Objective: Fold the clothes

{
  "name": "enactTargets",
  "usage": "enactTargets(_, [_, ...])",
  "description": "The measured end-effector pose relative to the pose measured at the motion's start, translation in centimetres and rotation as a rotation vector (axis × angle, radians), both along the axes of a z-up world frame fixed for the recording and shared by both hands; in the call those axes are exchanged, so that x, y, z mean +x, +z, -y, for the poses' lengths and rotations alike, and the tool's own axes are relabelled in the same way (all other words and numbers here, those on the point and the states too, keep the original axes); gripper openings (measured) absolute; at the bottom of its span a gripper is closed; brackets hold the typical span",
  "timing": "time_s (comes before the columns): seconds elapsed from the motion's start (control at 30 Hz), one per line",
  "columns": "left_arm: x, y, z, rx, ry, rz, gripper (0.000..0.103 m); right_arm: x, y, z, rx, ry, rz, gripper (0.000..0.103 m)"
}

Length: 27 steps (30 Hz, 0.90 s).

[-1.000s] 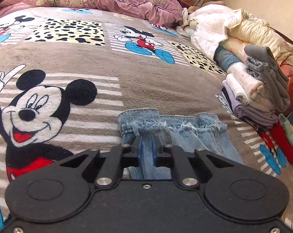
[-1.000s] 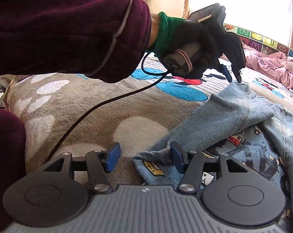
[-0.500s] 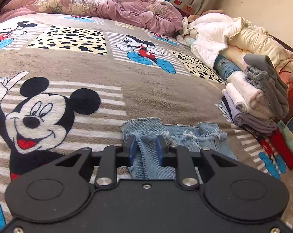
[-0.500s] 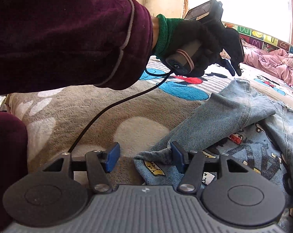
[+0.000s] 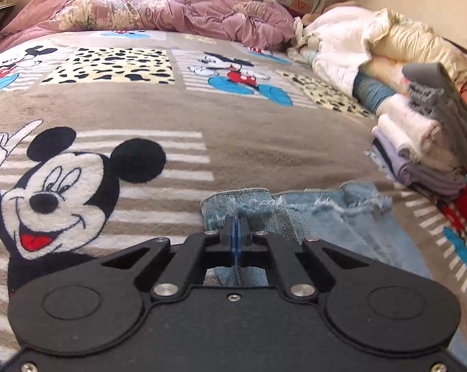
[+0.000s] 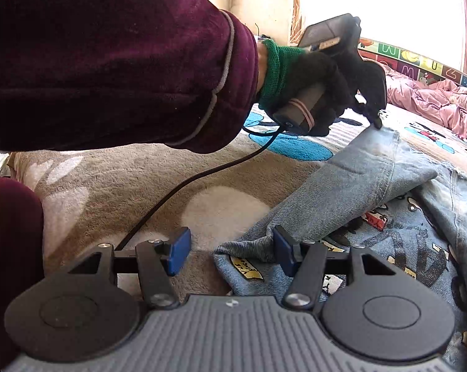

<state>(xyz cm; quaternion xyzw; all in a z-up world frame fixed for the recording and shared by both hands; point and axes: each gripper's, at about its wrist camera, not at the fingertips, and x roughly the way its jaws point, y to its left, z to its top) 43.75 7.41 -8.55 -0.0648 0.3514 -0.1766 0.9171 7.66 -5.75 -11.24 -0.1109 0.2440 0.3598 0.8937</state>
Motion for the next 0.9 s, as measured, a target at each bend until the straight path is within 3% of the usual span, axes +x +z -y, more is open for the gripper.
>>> enactTargets(0.1, [-0.5, 1.2, -0.1, 0.003, 0.027, 0.000, 0.003, -0.1, 0.0, 0.0, -0.001, 0.000, 0.001, 0.059])
enactTargets(0.23, [-3.4, 3.9, 0.1, 0.046, 0.049, 0.053, 0.021, -0.3, 0.0, -0.1, -0.004, -0.001, 0.009, 0.059])
enactTargets(0.37, [-9.5, 5.7, 0.6, 0.092, 0.039, 0.086, 0.030, -0.9, 0.1, 0.1, 0.006, -0.003, 0.038, 0.060])
enactTargets(0.47, [-15.5, 6.3, 0.5, 0.130, 0.039, 0.117, 0.048, -2.1, 0.9, 1.0, 0.033, -0.011, 0.075, 0.058])
enactTargets(0.7, [-28.1, 7.0, -1.8, 0.172, 0.093, 0.190, 0.052, -6.0, 4.5, 5.8, 0.045, -0.078, 0.170, 0.057])
enactTargets(0.9, [-34.3, 6.0, -1.4, 0.350, 0.031, 0.264, 0.053, -10.5, 4.8, 11.8, -0.035, -0.187, 0.286, 0.057])
